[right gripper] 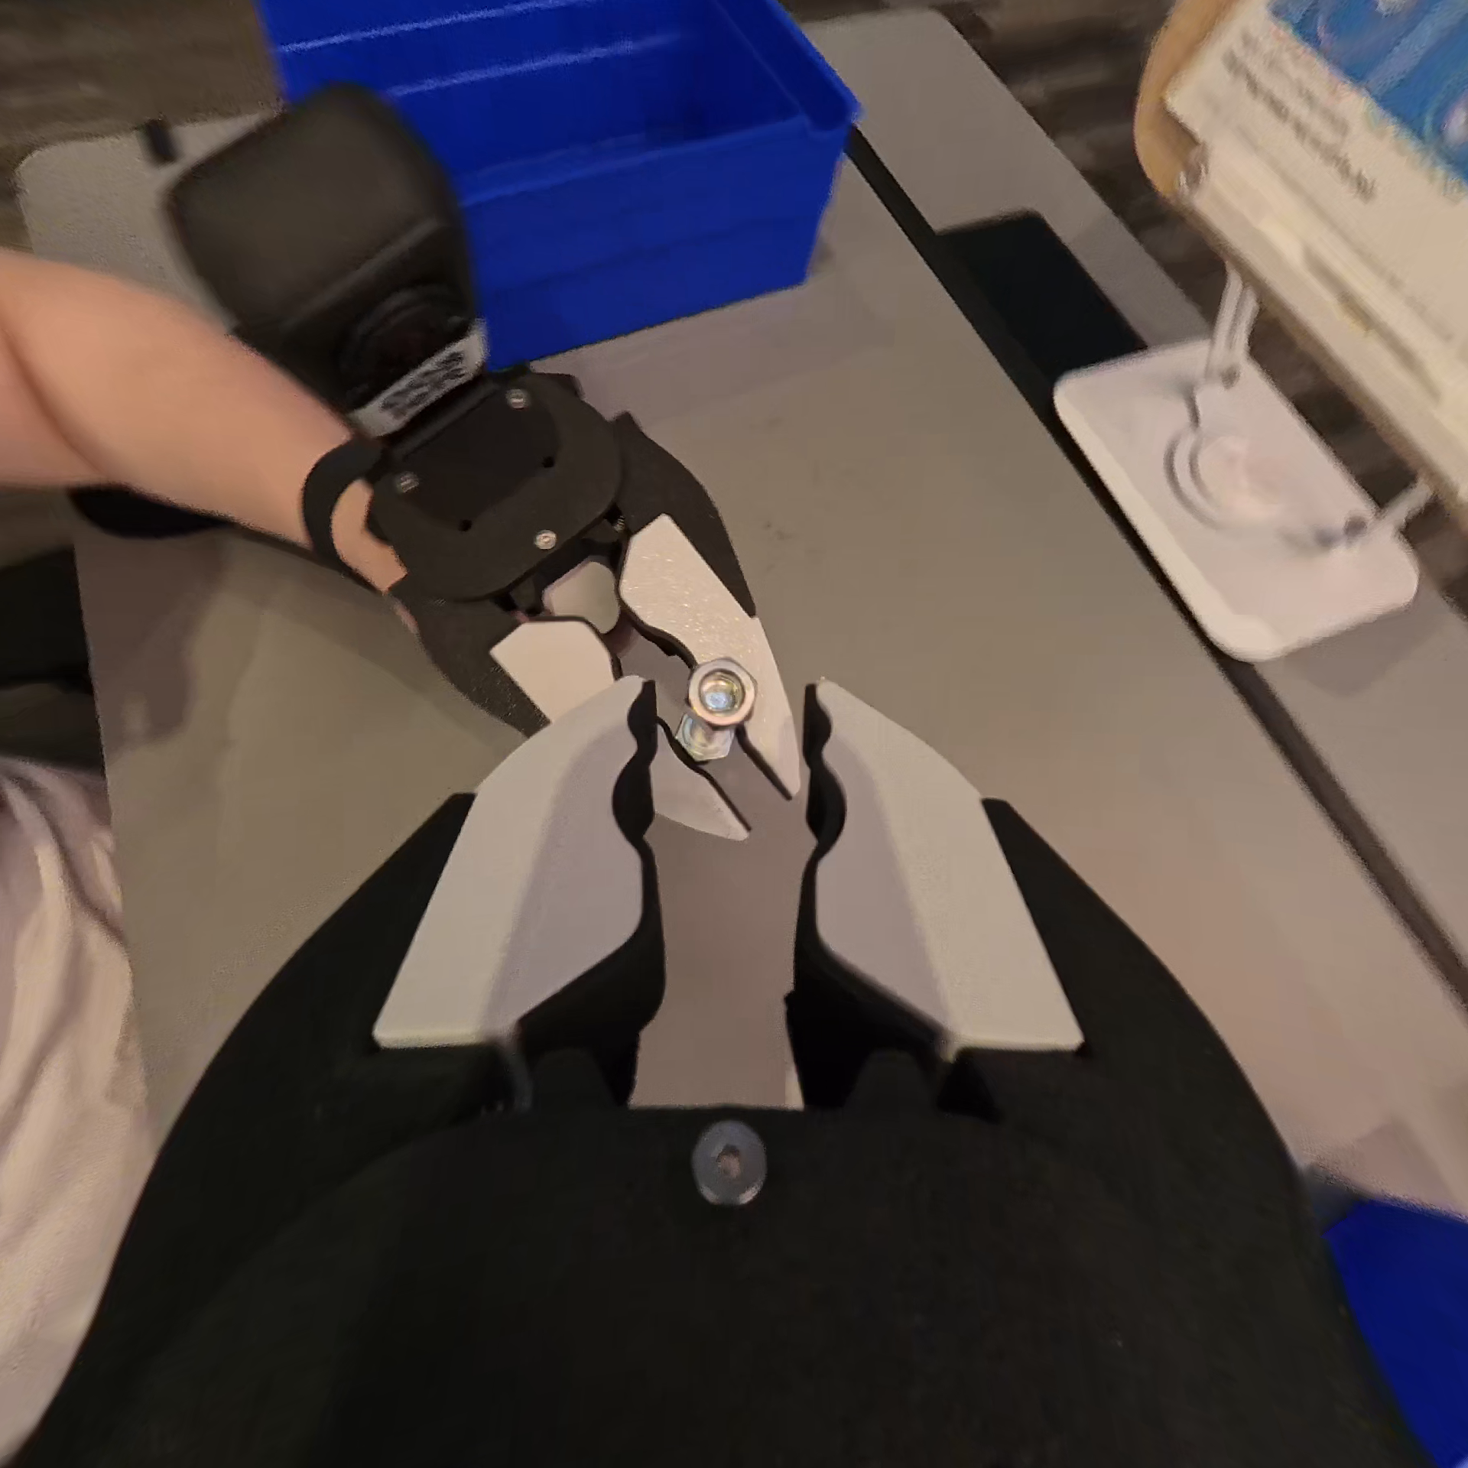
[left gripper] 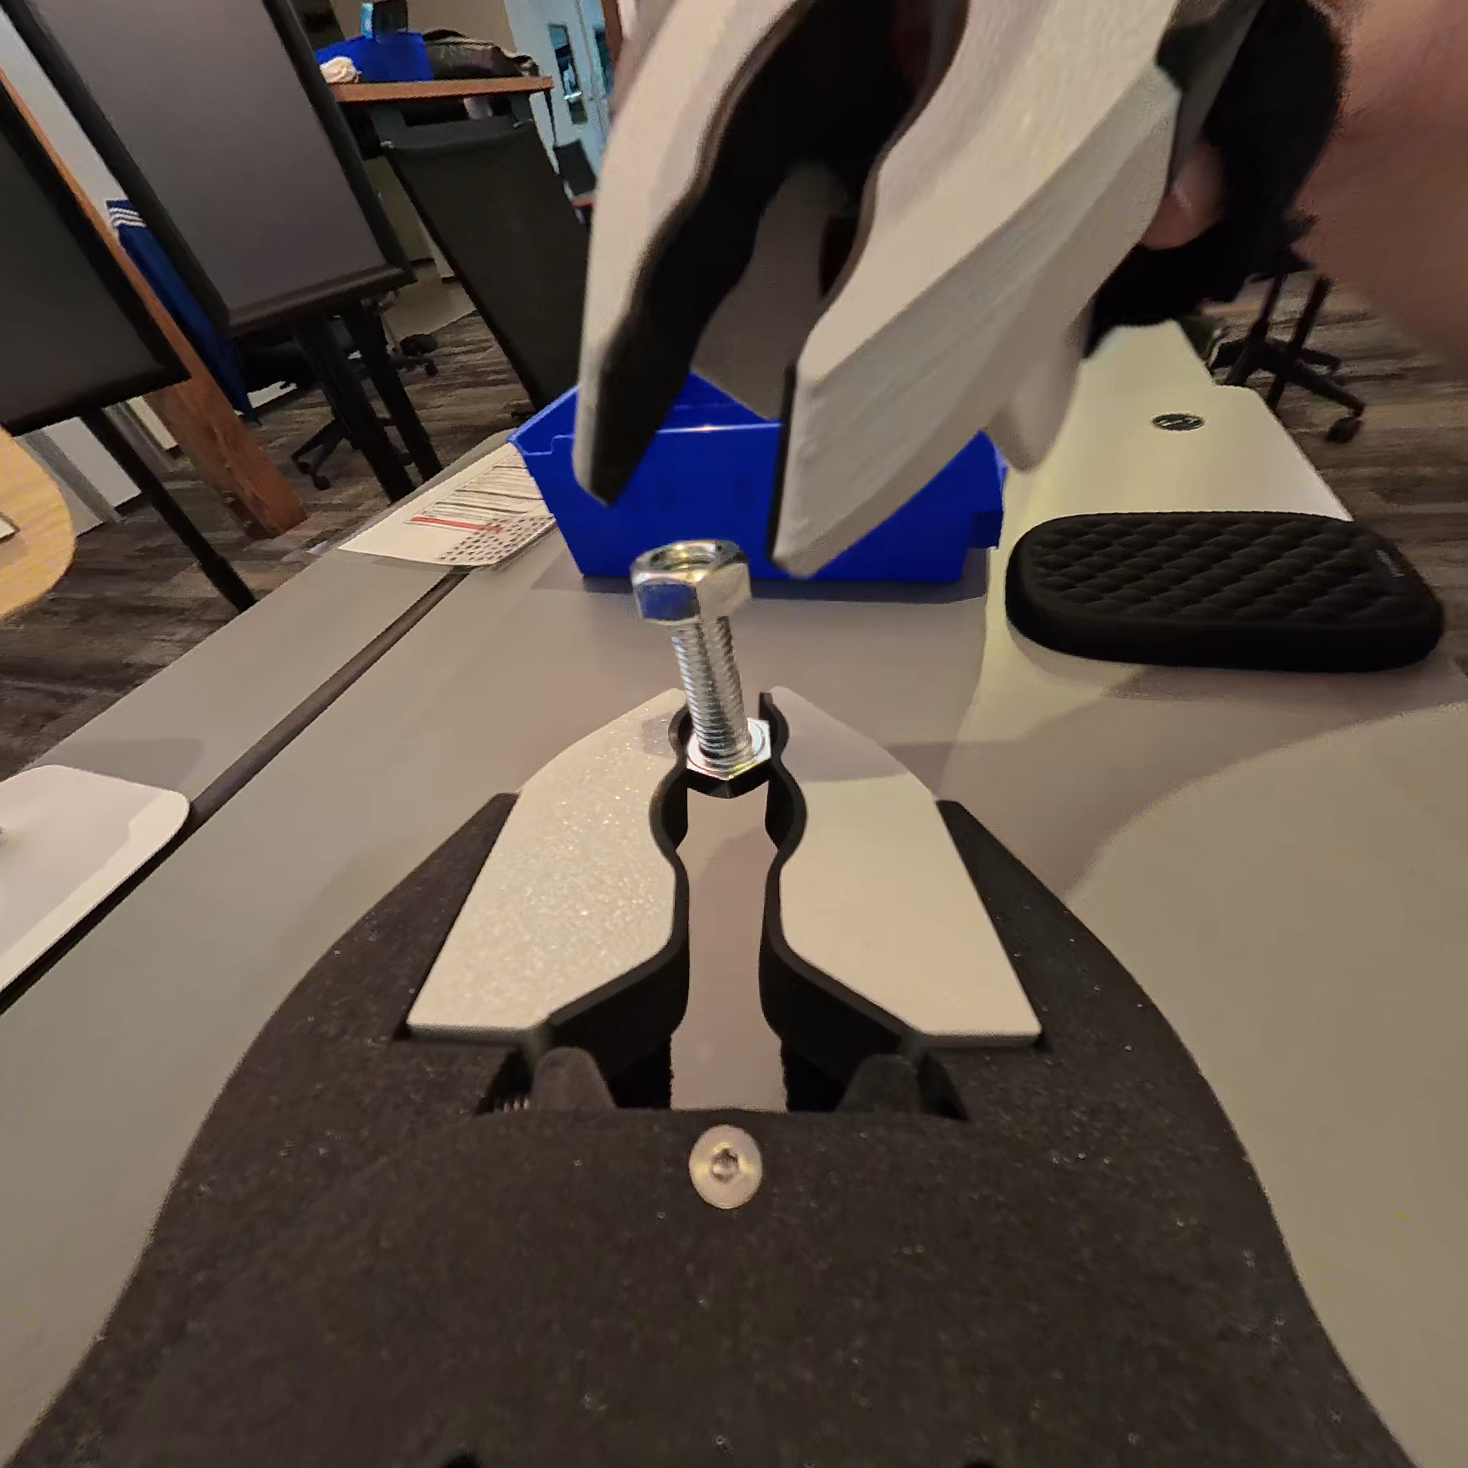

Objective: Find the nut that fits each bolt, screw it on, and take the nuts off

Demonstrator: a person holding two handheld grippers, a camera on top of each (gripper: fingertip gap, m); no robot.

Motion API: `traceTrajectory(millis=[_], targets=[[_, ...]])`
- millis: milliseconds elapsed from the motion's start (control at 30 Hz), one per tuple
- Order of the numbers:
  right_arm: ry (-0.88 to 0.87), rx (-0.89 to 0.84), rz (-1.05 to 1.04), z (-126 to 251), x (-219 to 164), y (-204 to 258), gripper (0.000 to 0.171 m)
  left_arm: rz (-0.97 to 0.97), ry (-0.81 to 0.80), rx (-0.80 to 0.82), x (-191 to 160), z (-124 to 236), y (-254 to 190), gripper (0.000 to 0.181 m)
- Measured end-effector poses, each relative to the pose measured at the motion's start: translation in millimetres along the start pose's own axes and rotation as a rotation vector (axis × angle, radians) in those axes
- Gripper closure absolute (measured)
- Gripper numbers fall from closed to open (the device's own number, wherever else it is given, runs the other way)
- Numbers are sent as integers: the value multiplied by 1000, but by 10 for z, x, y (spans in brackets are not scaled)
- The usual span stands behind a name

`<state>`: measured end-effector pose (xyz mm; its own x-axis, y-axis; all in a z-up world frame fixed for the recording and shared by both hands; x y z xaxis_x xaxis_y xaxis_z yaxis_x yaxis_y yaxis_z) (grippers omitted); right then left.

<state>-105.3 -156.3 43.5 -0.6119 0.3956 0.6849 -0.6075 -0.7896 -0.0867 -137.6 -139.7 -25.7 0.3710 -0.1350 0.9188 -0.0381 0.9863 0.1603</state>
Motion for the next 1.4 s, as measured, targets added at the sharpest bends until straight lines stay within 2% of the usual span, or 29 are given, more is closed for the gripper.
traceTrajectory(millis=[133,300,500,633,800,1000,1167,1400], targets=[[-70,160,296,203,23,106,136,-15,-52,-106,41,15,-108,167],[-52,236,431,250,5,126,140,-49,-101,-206,88,48,-248,167],[41,284,523,102,-84,216,140,-94,-94,-252,71,29,-372,167],[51,313,523,73,-113,256,153,-102,-95,-252,78,30,-388,167],[49,306,485,71,-115,237,154,-96,-87,-235,73,24,-370,167],[74,293,241,16,-124,163,154,-79,-48,-173,38,-8,-289,167],[135,230,182,-14,-179,164,154,-116,5,-121,-16,-55,-282,167],[148,92,25,-37,-154,131,154,-67,32,-60,-16,-65,-207,167]])
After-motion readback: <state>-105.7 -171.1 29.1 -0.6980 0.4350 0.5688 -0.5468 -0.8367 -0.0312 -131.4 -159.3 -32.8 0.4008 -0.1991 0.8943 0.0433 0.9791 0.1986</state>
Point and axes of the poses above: each gripper's, where its closed fingertips meet, z back along the fingers, x out of its top, y = z × x across the jaws, the point moved 4 cm from there along z, back along the fingers, and after that the axes turned 10 degrees about y, right-handed, at the moved point
